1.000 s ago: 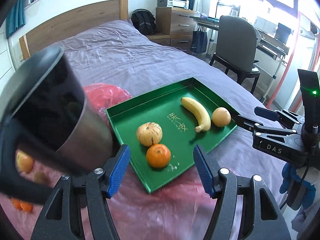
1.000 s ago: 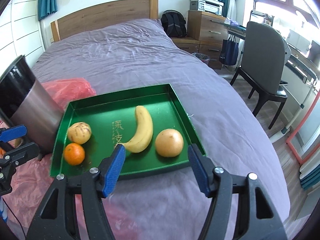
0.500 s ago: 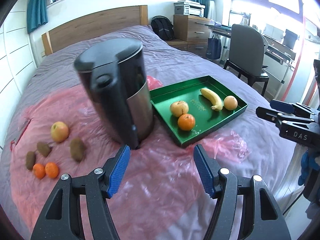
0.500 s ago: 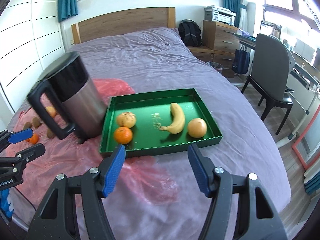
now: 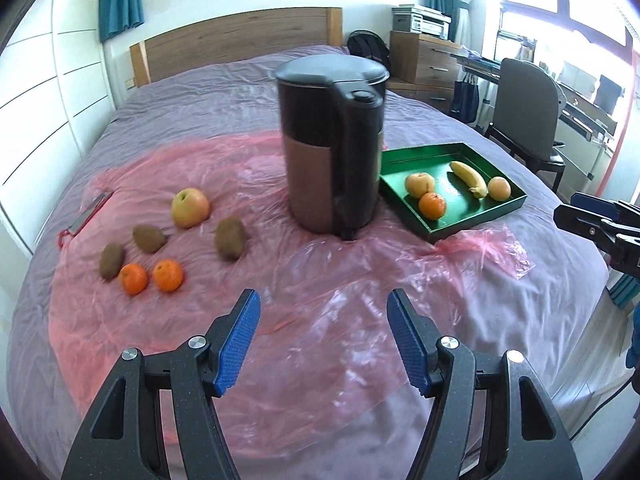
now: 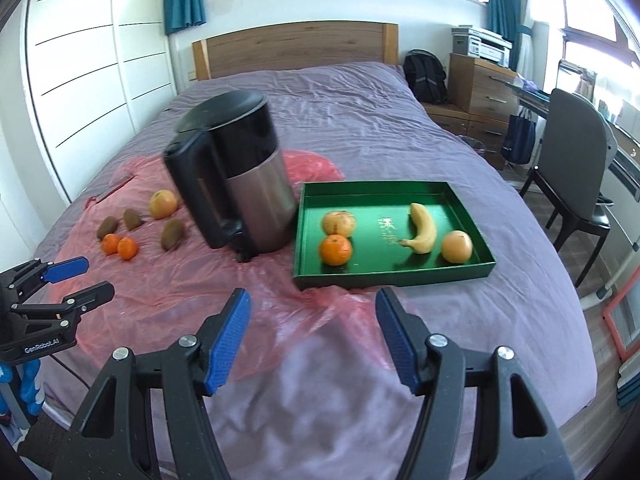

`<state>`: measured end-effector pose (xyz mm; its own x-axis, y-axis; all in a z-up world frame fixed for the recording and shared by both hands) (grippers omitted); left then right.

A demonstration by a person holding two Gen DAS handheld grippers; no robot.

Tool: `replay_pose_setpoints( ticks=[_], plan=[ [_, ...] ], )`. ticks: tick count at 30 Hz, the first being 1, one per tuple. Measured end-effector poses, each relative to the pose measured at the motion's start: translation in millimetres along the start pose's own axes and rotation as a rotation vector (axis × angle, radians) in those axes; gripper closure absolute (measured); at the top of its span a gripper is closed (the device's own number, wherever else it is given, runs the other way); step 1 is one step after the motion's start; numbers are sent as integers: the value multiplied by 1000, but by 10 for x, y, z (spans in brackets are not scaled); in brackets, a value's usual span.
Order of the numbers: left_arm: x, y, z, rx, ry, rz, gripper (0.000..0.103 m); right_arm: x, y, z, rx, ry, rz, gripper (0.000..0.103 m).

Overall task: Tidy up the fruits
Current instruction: 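Withdraw both tools from the tray, then grasp a brown kiwi with the right tool while the left tool grasps a mandarin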

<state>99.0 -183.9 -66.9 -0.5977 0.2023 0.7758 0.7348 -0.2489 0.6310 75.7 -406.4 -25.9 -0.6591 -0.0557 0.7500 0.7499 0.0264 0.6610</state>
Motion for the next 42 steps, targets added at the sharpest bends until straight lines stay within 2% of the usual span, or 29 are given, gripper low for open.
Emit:
replay_pose_setpoints(
  ticks=[11, 23, 33, 42],
  plan=[
    [111, -390, 738, 110, 54, 2, 43, -76, -14, 951, 125, 98, 38, 19],
    [-52, -787, 1571, 250, 101, 29, 43, -432, -75, 1964, 256, 185, 115, 19],
    [-326, -946, 2035, 317, 98, 61, 43, -864, -21, 2423, 303, 232, 174, 19],
    [-708, -724, 2146, 393, 8, 83, 43, -1384, 178, 2613, 304, 246, 212, 19]
  ],
)
Point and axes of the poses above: each gripper's, at about its wrist camera, not at the fingertips, and x roughly against the way its jaws point, z to its left, y to its top, the point moved 9 cm from there along -x, roughly the way its jaws point, and after that the axes turned 5 degrees about z, right-handed, at the moved point
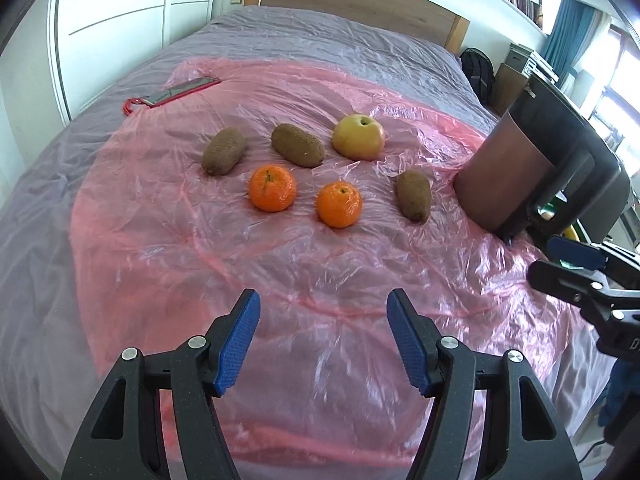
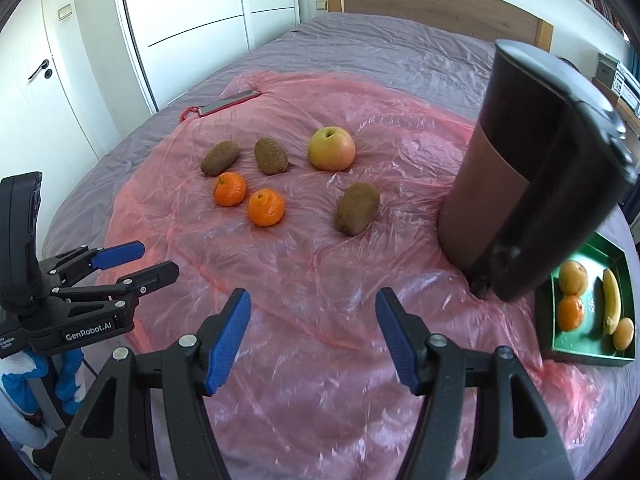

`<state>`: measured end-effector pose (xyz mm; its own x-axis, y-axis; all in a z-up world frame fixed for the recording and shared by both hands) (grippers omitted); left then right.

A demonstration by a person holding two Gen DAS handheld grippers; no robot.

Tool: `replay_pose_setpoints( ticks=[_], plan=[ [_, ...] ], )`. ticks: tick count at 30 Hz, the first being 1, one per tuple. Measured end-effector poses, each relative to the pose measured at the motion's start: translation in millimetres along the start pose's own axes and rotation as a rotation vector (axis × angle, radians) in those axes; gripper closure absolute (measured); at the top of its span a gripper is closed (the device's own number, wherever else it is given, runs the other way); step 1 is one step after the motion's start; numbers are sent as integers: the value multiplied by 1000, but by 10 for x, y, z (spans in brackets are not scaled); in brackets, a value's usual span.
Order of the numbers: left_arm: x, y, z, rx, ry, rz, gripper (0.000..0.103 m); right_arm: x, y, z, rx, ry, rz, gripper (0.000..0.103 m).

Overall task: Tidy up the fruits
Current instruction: 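Grasp a brown kiwi with the right tool while the left tool grasps a mandarin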

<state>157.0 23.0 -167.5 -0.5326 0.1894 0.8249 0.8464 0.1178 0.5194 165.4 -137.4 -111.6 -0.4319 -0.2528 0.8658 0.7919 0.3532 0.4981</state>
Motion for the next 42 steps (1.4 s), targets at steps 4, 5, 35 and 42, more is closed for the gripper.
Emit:
replay_pose_setpoints(
  ticks=[4, 5, 35, 42],
  plan=[
    [-209, 178, -51, -1, -6, 7, 43, -231, 158, -91, -18, 0, 15, 19],
    [-274, 227, -54, -4, -5, 11, 43, -304, 201, -121, -27, 2, 20, 19],
    [-1211, 647, -137, -110, -18, 99, 44, -1586, 724, -537, -152, -63, 160, 27],
    [-1273, 656, -132, -110, -33, 112, 58, -1687, 749, -526, -148, -61, 164, 43]
  ],
)
Point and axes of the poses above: each gripper's, at about its wrist camera, not at the fingertips, and x roughly against the way its jaws point, z to its left, y to its top, the point moved 9 cm from there along -x, roughly the way its jaws point, and after that the axes turned 5 degrees about z, right-handed, at the moved point
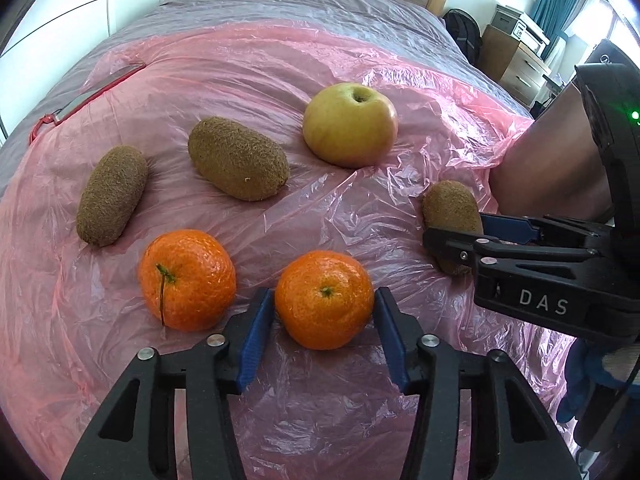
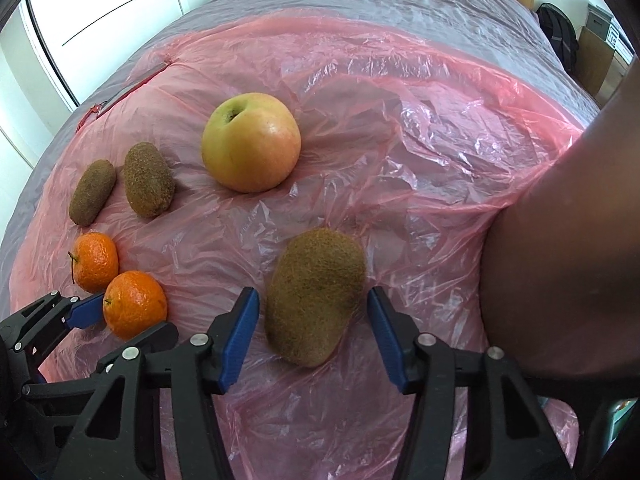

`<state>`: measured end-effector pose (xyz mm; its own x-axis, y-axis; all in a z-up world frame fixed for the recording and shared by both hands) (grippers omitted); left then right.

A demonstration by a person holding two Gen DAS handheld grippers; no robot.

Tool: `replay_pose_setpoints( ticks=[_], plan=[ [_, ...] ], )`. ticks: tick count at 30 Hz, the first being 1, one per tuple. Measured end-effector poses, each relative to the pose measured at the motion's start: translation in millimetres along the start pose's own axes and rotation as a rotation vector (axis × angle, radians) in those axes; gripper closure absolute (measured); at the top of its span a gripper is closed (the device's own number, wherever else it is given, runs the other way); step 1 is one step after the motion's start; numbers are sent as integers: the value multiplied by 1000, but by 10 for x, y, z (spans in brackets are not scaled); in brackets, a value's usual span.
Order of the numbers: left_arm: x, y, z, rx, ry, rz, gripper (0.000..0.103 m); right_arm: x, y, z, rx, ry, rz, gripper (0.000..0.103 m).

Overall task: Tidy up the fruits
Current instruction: 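Grasp a brown kiwi with the right tool while the left tool grasps a mandarin, then lift and carry the kiwi and mandarin past the kettle toward the green tray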

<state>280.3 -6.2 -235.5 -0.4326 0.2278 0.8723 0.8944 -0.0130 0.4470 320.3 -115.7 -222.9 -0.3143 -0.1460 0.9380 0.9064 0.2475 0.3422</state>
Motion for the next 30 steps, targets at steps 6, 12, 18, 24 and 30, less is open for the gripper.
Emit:
replay_pose_setpoints(
  ticks=[6, 12, 18, 24, 30],
  plan=[
    [-52, -11, -7, -23, 11, 5, 61, -86, -39, 12, -3, 6, -1, 59],
    [-60, -7, -4, -34, 21, 5, 63, -79, -17, 15, -1, 16, -16, 64],
    [-26, 0, -6, -27, 16, -3, 64, -45, -23, 12, 1, 29, -25, 65],
    [35, 5, -12, -18, 9, -14, 64, 68, -34, 34, 1, 50, -50, 65],
    [126, 5, -43, -16, -1, -25, 64, 204, -64, 77, 6, 58, -75, 65]
  ],
)
Point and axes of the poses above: each gripper's, at about its wrist camera, not at the fingertips, and x roughly against the way its jaws point, z to its left, y to its top, the point moved 9 cm from there along -x, roughly the way its jaws point, and after that the axes turned 5 degrees about z, right-handed, at the moved point
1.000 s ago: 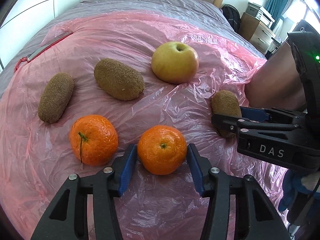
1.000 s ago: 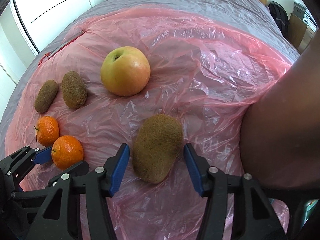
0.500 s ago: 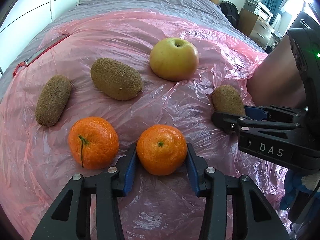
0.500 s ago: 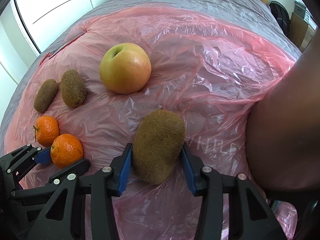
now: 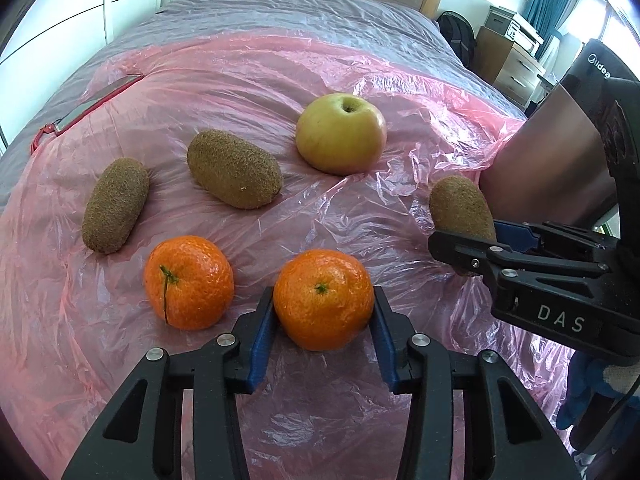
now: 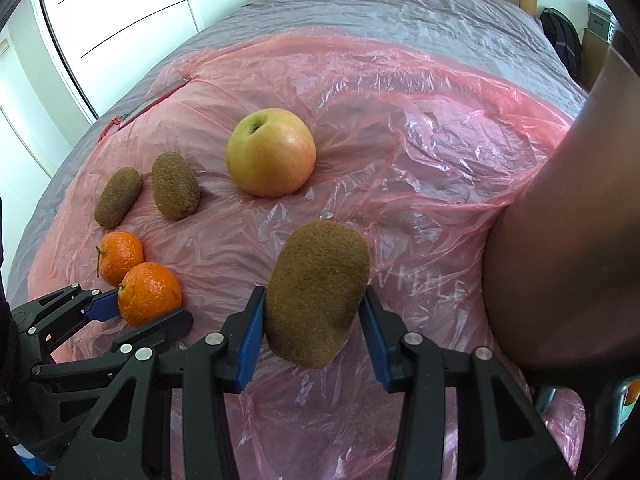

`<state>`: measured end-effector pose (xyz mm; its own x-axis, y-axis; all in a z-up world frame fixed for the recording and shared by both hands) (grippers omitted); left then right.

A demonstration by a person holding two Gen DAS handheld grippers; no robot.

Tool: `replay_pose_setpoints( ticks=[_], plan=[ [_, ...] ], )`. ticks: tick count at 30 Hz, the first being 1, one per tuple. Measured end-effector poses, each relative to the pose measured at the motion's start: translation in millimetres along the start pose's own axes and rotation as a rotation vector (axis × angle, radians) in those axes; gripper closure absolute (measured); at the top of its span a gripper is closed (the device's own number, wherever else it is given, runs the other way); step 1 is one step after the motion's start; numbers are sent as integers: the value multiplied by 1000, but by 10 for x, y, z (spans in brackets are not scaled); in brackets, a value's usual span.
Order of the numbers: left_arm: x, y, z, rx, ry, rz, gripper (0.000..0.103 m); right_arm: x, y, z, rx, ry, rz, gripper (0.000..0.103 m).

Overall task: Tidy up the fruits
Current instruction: 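Lift and carry the kiwi and mandarin past the kettle toward the green tray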

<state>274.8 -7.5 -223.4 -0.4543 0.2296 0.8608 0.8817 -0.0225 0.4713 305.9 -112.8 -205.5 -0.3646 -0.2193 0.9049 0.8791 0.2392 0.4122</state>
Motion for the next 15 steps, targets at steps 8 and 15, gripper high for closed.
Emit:
replay_pose_setpoints(
  ticks=[8, 15],
  plan=[
    [140, -54, -43, -3, 3, -12, 64, 234, -96, 29, -2, 12, -28, 65],
    [334, -126, -55, 7, 8, -30, 64, 437, -243, 110, 8, 27, -38, 65]
  ],
)
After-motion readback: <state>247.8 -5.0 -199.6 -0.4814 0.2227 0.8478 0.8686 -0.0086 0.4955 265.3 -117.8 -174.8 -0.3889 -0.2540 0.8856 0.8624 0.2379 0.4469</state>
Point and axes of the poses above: each gripper's, at about its wrist camera, not at the fingertips, and x roughly against the way its jaws point, z to its left, y to its top, the point moved 9 cm from there along -x, roughly the way its jaws point, and after that the axes turned 5 degrees about z, right-handed, at the moved point
